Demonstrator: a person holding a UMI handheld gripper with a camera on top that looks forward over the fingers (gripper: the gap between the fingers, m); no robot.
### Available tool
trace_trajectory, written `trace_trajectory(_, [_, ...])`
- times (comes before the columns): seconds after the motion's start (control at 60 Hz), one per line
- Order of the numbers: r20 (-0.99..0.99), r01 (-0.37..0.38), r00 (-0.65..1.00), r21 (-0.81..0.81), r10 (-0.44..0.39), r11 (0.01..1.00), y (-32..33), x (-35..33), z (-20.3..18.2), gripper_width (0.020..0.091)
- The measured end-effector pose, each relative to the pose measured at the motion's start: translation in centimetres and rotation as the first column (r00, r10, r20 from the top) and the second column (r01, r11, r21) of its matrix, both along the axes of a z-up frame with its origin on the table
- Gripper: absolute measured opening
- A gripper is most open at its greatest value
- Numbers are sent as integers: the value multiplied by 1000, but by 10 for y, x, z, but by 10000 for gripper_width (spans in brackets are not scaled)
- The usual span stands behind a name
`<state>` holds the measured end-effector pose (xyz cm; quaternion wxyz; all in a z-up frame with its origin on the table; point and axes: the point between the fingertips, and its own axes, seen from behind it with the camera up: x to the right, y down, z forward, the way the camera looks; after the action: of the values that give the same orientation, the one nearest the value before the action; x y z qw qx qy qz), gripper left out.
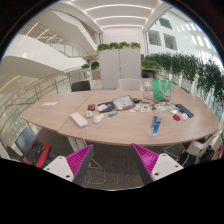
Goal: Pour water
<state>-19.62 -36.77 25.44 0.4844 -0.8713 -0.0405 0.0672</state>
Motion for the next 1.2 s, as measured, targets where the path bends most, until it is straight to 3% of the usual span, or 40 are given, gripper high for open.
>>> trace_trajectory(0.15, [4, 36, 999, -1, -36, 999, -8, -6, -8, 836])
trace_trajectory(0.367, [19, 83, 996, 57, -84, 995, 31, 48, -34, 840])
trace_trajectory(0.667, [68, 179, 977, 255, -202, 950, 185, 183, -118, 838])
trace_trajectory(0.967, [39, 226, 968, 297, -248, 928, 348, 233, -184, 826])
trace_trajectory(1.017, [33, 218, 971, 300, -239, 929, 364, 234, -188, 696])
trace_trajectory(1.05, [38, 213, 972, 290, -234, 933, 372, 234, -194, 502])
trace_trajectory(1.2, [45, 181, 978, 288, -202, 941, 380, 232, -197, 462])
